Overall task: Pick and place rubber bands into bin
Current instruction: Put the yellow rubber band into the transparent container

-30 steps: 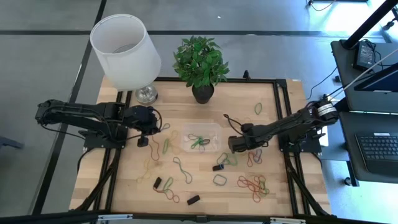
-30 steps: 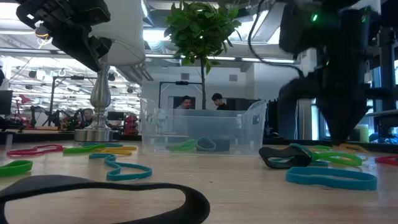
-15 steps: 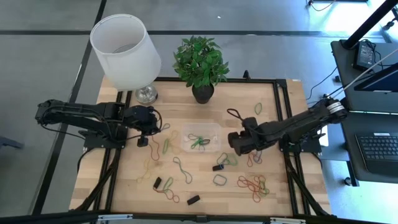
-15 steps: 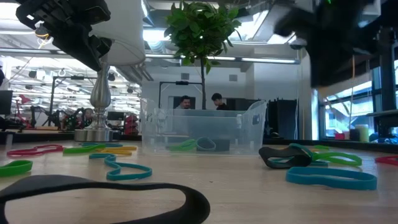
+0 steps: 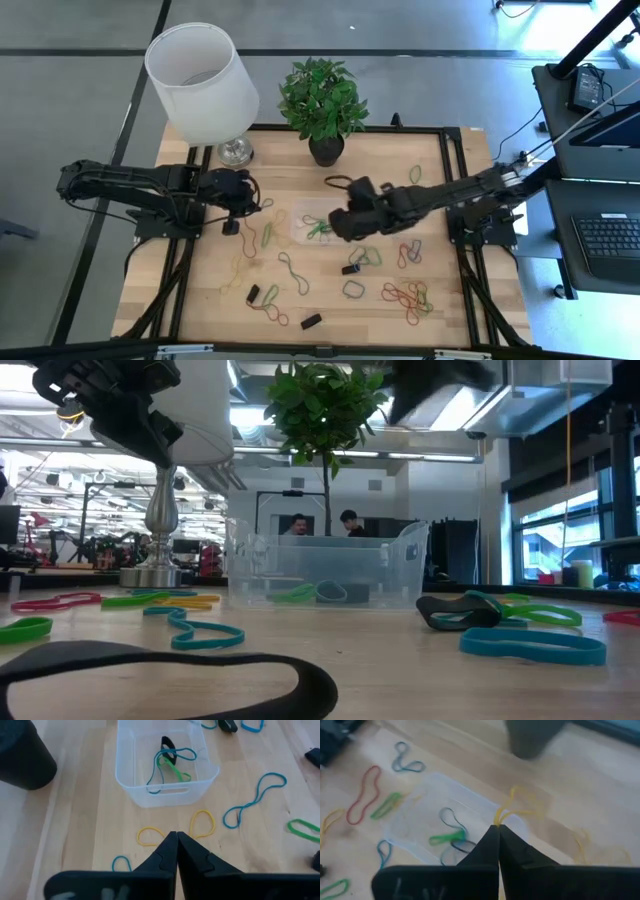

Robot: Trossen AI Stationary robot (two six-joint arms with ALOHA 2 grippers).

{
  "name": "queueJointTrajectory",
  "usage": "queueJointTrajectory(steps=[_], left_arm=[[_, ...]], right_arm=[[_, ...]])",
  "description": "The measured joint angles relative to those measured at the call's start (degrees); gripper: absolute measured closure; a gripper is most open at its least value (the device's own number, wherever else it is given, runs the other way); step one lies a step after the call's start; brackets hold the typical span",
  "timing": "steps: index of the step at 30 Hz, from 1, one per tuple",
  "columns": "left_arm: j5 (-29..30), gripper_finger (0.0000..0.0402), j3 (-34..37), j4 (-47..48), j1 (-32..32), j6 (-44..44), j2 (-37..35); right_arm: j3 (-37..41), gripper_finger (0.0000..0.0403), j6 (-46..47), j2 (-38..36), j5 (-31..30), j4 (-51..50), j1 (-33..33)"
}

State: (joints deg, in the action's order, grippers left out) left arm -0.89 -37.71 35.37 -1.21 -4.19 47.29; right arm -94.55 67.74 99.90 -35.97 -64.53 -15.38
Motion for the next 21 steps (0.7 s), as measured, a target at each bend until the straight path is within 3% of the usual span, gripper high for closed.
queueJointTrajectory(steps=[8,13,21], left_arm=[[0.00,0.0396,0.00,-0.97,0.00,1.89,0.00],[-0.02,0.0396,0.00,-0.91,0.00,1.93,0.00],[-0.17,0.0396,0.00,-0.91,0.04,1.95,0.00]], right_arm=[[-4.51,0.0403,-12.34,8.94,4.39,8.51,2.55],[-4.51,0.0403,-12.56,13.58,11.85,8.87,3.28],[-4.51,0.0403,-9.63,17.01,15.13,4.40,4.17]])
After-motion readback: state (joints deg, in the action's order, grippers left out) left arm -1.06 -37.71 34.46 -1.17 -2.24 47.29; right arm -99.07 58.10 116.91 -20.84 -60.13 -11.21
